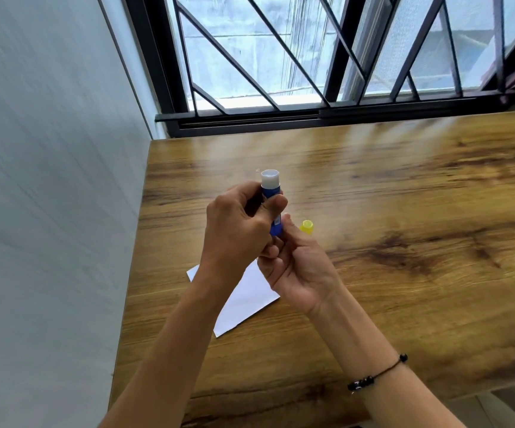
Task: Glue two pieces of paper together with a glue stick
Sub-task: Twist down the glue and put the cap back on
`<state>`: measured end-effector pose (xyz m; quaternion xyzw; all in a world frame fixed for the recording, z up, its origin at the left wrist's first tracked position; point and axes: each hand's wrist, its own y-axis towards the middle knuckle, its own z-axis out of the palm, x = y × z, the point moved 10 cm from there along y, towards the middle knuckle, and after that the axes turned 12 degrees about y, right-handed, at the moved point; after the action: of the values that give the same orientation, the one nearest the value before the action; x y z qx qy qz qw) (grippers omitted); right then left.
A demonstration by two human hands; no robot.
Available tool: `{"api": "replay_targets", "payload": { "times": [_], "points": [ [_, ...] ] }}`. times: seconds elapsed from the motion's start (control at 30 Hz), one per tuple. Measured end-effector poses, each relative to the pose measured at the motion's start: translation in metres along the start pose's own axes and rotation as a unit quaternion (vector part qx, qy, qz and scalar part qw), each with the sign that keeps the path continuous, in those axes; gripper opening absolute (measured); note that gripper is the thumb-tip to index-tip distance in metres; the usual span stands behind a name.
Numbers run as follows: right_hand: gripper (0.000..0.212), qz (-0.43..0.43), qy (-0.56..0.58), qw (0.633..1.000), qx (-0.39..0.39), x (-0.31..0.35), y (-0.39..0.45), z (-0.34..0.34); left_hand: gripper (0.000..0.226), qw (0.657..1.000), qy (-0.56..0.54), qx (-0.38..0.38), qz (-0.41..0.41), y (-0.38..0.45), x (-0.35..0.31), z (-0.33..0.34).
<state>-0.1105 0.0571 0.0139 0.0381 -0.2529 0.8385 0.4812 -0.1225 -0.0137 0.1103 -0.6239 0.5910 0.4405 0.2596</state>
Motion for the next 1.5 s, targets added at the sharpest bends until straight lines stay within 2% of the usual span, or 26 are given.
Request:
{"api": "replay_targets", "payload": {
  "times": [0.23,0.33,0.47,0.67,0.8,1.03,1.17,1.23,1.33,1.5],
  "points": [
    [0.018,-0.032,0.017,0.999,0.02,0.003,-0.001,0.005,0.029,1.0,-0.004,-0.001,-0.001,-0.001,0.002,-0.001],
    [0.022,-0.032,0.02,0.999,0.034,0.004,-0.003,0.006,0.027,1.0,-0.009,0.004,-0.006,-0.001,0.002,0.0],
    [0.033,0.011,0.027,1.0,0.009,-0.004,-0.005,0.001,0.033,1.0,-0.001,0.002,0.0,-0.002,0.0,0.0],
    [0.017,-0.009,0.016,1.0,0.022,0.0,-0.006,0.006,0.026,1.0,0.008,-0.001,0.002,-0.002,-0.003,-0.001],
    [0.023,-0.023,0.039,0.998,0.047,0.005,-0.007,0.01,0.027,1.0,0.007,-0.002,-0.003,-0.001,-0.003,-0.002],
    [0.028,0.026,0.062,0.998,0.007,-0.007,-0.008,0.005,0.038,1.0,0.008,0.0,0.002,-0.005,-0.007,-0.002],
    [0.017,-0.012,0.034,0.999,0.009,0.0,-0.007,0.008,0.029,1.0,0.007,0.003,-0.002,-0.004,-0.006,-0.002],
    [0.013,-0.028,0.037,0.999,0.026,0.002,-0.007,0.01,0.033,1.0,0.003,-0.002,-0.004,-0.004,-0.005,-0.004],
    [0.016,-0.03,0.041,0.998,0.035,0.003,-0.007,0.009,0.04,1.0,0.003,-0.008,-0.006,-0.003,-0.003,-0.006],
    [0.027,0.025,0.045,0.999,0.01,-0.007,-0.006,0.004,0.034,1.0,0.009,-0.009,0.0,-0.004,-0.001,-0.004]
  ]
}}
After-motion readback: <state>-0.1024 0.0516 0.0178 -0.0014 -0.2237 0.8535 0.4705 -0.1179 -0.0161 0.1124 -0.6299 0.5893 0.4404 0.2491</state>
